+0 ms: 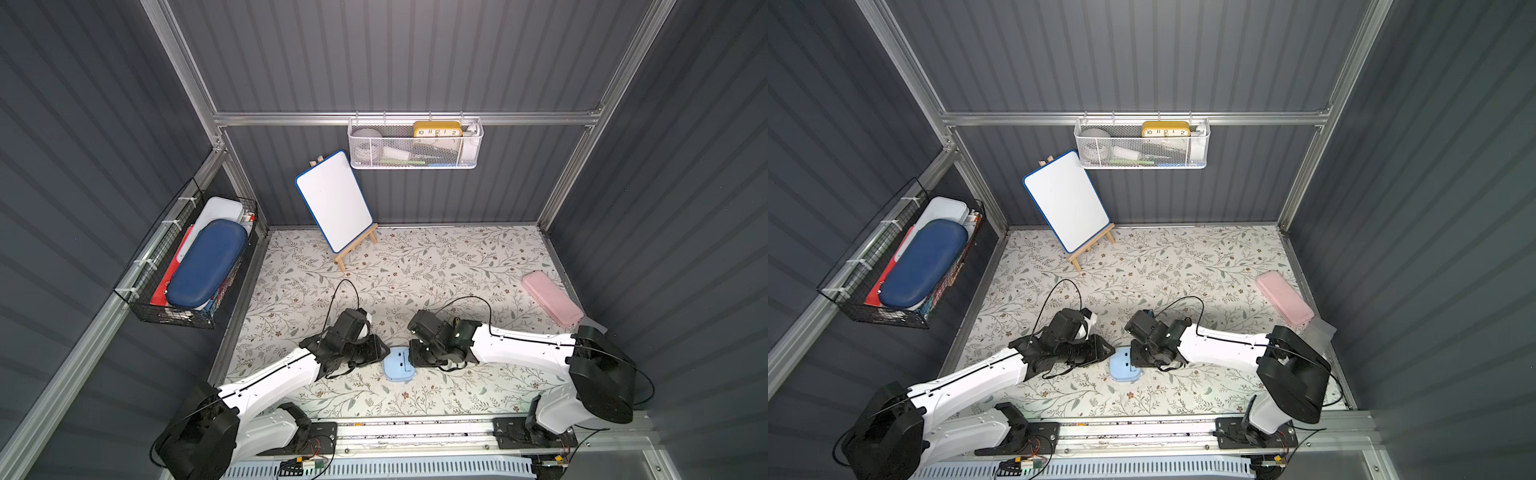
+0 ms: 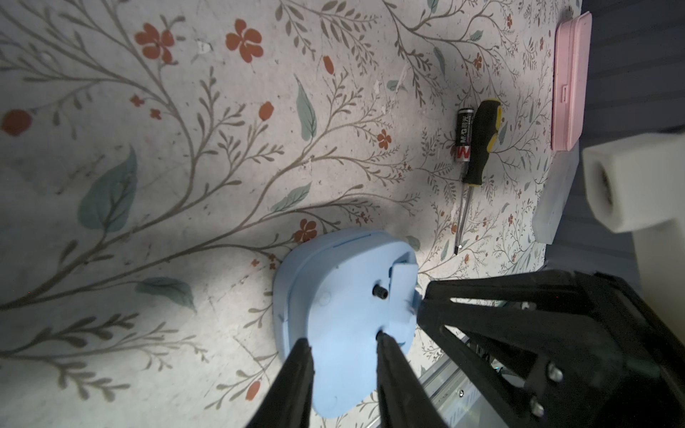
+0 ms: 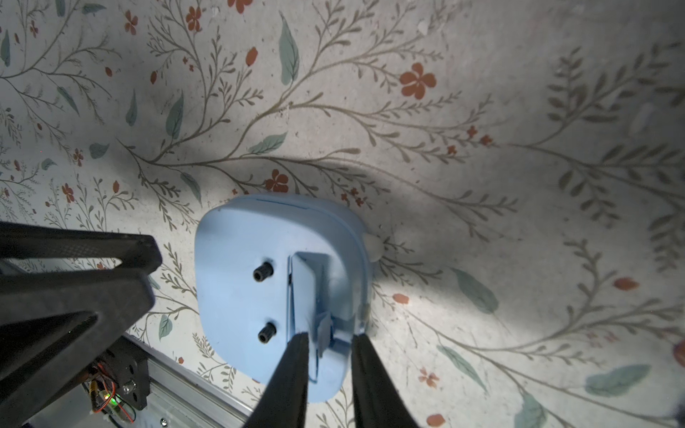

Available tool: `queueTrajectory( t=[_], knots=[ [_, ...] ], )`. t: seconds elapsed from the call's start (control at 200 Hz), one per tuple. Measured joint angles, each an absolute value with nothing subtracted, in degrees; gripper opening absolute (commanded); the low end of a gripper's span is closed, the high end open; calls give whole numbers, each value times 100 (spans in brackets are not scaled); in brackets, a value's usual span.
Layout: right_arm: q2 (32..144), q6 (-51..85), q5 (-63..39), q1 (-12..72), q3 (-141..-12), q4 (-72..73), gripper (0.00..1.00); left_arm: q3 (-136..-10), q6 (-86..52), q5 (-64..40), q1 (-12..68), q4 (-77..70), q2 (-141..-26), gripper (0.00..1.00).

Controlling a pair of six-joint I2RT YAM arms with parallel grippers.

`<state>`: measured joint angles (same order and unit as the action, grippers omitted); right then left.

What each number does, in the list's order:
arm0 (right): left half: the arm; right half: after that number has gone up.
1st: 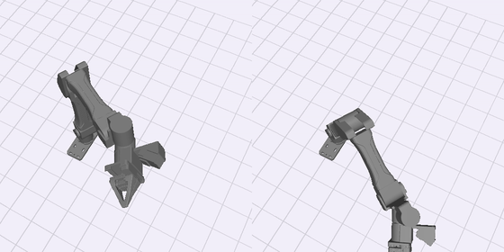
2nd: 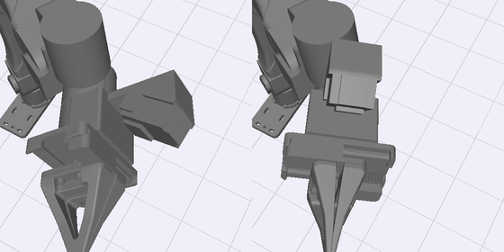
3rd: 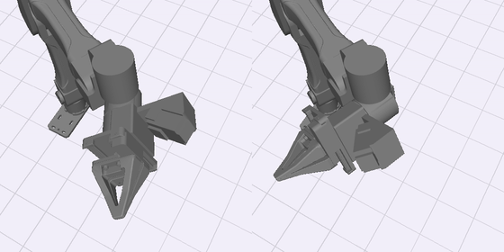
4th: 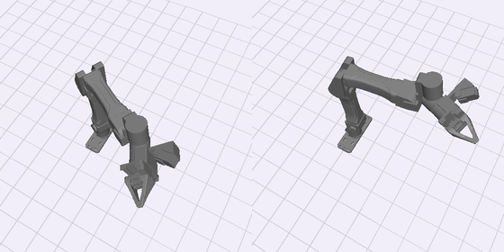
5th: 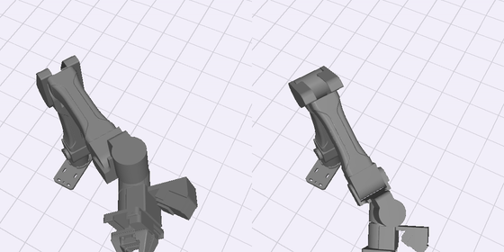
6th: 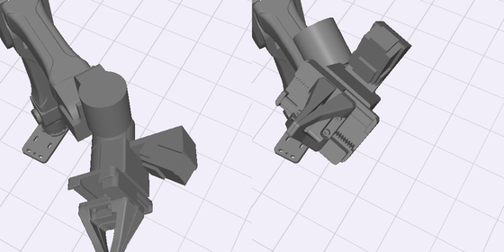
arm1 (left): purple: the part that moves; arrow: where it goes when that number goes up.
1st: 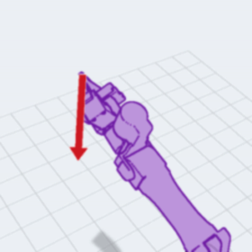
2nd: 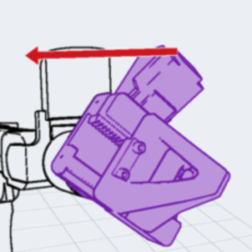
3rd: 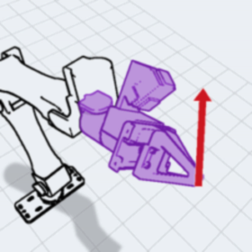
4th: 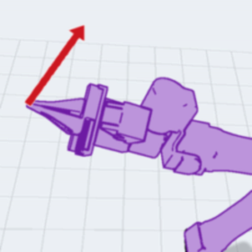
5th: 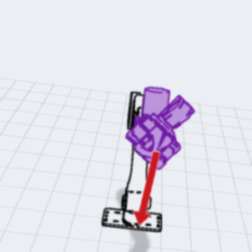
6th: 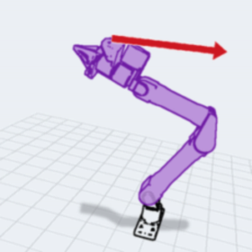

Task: Remove the battery from the alarm
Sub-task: Pick up the cover from the alarm.

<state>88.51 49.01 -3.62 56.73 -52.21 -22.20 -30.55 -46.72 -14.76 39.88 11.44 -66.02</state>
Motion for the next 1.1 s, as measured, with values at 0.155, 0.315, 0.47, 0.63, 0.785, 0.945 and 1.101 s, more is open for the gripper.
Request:
queueTrajectory(
  t=[0.155, 0.315, 0.47, 0.63, 0.785, 0.945, 1.101],
  knots=[
    [8866, 4901, -364, 5686, -5240, -2217, 26, -3052, -4672, -1472, 3988, 1144, -6582, 34],
    [8973, 4875, -362, 5721, -5341, -2209, 25, -3015, -4672, -1472, 3988, 1142, -6519, 34],
    [9067, 4838, -360, 5754, -5474, -2231, 24, -2982, -4672, -1472, 3988, 1144, -6501, 34],
    [9107, 4836, -338, 5763, -5476, -2265, 24, -2980, -4672, -1472, 3988, 1142, -6477, 34],
    [9113, 4814, -228, 5791, -5476, -2379, 23, -2976, -4672, -1474, 3988, 1142, -6451, 34],
    [9122, 4768, -187, 5791, -5496, -2421, 21, -2947, -4672, -1474, 3988, 1144, -6423, 34],
    [9142, 4748, -187, 5791, -5520, -2412, 19, -2939, -4672, -1474, 3988, 1142, -6366, 34]
  ],
)
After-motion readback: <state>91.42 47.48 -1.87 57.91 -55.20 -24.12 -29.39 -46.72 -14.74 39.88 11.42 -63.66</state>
